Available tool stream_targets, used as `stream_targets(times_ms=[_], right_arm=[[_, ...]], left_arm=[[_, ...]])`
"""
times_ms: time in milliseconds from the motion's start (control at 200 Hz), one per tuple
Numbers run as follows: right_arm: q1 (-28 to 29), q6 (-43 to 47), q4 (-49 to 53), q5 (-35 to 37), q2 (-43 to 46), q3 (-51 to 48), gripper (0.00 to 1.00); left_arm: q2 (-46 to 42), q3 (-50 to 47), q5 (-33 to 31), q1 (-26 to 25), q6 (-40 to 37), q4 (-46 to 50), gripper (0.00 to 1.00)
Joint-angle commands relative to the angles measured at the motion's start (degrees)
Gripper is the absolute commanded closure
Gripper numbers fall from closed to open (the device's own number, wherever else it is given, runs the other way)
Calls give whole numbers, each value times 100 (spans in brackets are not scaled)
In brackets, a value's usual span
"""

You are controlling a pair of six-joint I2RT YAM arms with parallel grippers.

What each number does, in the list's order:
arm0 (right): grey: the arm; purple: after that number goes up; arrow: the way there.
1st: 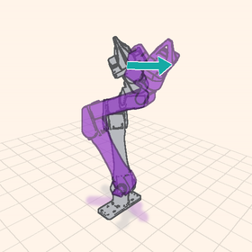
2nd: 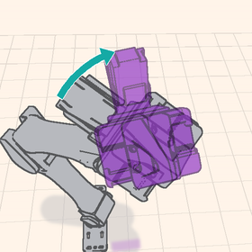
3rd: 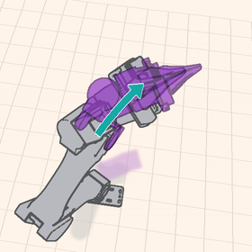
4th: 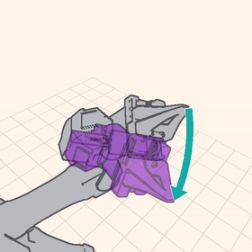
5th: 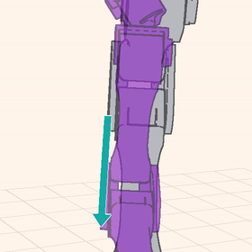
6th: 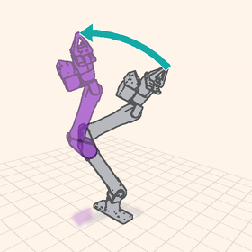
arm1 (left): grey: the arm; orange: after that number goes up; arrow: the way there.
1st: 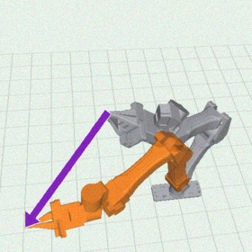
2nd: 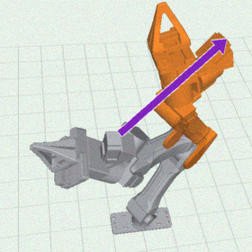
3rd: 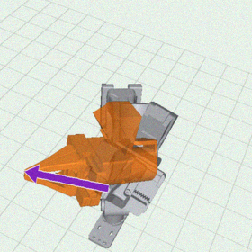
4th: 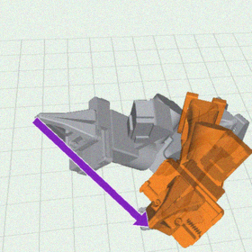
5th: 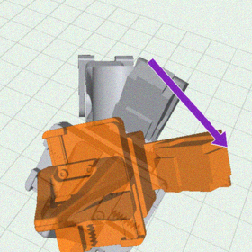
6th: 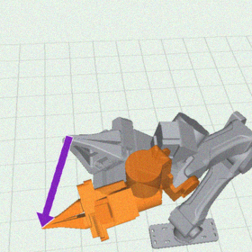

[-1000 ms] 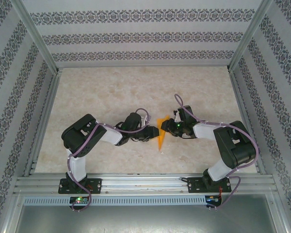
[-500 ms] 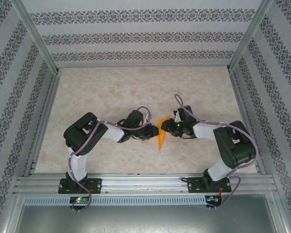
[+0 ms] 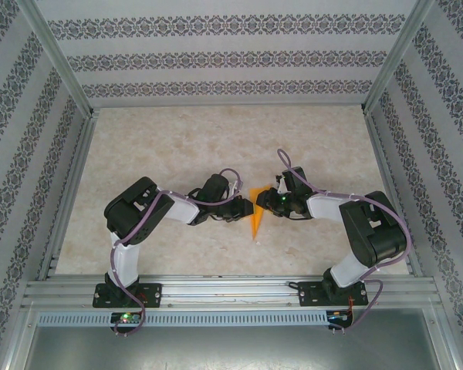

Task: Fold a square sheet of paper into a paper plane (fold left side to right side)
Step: Fold the wing for the fifth time at the center of the table.

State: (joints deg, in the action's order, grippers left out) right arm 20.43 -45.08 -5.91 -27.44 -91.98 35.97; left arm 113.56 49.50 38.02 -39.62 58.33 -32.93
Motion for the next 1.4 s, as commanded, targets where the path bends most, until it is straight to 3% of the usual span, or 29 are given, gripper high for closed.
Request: stream_targets(times_ms=[0, 450, 1394], right_arm=[[144, 122, 11, 213, -329, 33, 62], [146, 123, 30, 216, -364, 77, 62], [180, 105, 24, 222, -432, 77, 63]], left_arm=[[110, 94, 4, 77, -51, -91, 77], [-261, -341, -146, 43, 203, -484, 64], [261, -96, 157, -231, 679, -1057, 69]])
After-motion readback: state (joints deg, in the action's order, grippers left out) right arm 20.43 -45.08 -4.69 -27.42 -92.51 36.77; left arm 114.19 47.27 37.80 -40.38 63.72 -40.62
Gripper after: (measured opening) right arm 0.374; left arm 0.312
